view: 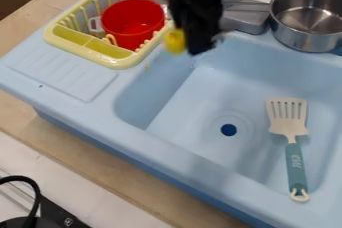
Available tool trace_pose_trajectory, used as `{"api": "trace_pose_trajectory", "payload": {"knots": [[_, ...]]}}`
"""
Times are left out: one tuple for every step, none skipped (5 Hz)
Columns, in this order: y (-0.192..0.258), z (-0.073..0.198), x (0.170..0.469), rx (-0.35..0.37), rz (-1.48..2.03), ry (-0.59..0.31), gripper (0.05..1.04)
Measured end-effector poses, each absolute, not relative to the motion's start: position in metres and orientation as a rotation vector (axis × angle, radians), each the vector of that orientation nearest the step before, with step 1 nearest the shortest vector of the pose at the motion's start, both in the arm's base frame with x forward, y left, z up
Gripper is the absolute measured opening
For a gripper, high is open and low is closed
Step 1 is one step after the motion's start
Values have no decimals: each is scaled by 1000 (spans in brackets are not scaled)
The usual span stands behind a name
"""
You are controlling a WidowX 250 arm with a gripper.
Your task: Pick up the yellow knife and put in the silver pot
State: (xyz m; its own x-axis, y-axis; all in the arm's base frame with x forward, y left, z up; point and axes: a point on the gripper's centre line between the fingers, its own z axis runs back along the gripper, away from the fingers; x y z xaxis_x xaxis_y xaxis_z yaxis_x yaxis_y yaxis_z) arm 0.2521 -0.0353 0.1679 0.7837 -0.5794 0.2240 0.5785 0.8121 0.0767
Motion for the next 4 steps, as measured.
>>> {"api": "trace_pose_trajectory", "payload": {"knots": [[-48, 182, 273, 1, -619, -281, 306], [-59, 197, 289, -19, -634, -372, 306], [-72, 192, 296, -23, -648, -435, 306], [-78, 177, 307, -23, -674, -416, 306]]}}
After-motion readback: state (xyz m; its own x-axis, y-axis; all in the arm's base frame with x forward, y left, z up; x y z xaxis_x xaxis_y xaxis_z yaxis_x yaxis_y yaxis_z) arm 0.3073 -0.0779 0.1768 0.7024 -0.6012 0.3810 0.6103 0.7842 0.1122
